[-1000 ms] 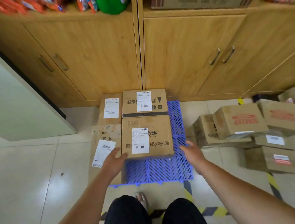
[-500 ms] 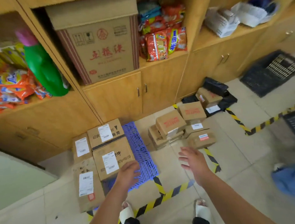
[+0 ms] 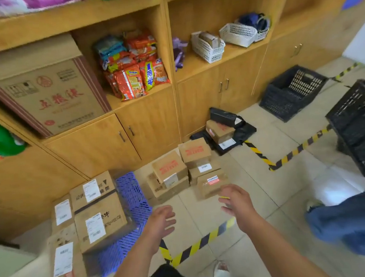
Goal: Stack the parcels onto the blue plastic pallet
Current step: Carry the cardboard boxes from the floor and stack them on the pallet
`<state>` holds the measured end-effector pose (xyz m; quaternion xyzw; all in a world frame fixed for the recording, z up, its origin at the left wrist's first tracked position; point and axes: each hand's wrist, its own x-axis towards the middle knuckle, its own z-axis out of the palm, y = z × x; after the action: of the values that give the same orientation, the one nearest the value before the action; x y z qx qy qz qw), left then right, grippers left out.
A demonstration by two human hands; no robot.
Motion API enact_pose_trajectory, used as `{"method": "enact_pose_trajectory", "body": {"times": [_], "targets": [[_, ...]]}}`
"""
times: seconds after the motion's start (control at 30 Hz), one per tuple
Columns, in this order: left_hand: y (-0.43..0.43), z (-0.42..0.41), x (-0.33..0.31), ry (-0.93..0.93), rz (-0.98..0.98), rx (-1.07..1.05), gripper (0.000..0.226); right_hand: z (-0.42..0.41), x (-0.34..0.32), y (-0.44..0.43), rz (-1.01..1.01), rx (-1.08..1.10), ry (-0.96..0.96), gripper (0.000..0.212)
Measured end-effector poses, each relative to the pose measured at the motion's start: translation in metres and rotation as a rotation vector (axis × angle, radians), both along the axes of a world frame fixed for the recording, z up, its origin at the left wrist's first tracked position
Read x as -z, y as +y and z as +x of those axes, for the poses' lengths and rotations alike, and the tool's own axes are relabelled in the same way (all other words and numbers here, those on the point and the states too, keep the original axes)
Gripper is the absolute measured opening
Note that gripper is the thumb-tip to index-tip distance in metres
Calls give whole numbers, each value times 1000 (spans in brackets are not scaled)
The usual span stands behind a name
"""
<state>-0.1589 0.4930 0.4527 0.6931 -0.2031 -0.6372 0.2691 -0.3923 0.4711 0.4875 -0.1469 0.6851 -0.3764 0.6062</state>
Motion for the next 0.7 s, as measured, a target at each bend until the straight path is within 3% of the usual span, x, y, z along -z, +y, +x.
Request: {"method": "enact_pose_trajectory", "body": {"times": [0.27,0.47,0.7], "targets": [[-68,-37,10,-32,27,-35,8,-40,5,-55,-1,-9,-12,18],[-149,-54,50,10,133,-101,33,-71,8,-132,58,-90,112,14],[-230,-54,80,-22,250,-141,37,-88,17,-235,105,-176,166,15]]}}
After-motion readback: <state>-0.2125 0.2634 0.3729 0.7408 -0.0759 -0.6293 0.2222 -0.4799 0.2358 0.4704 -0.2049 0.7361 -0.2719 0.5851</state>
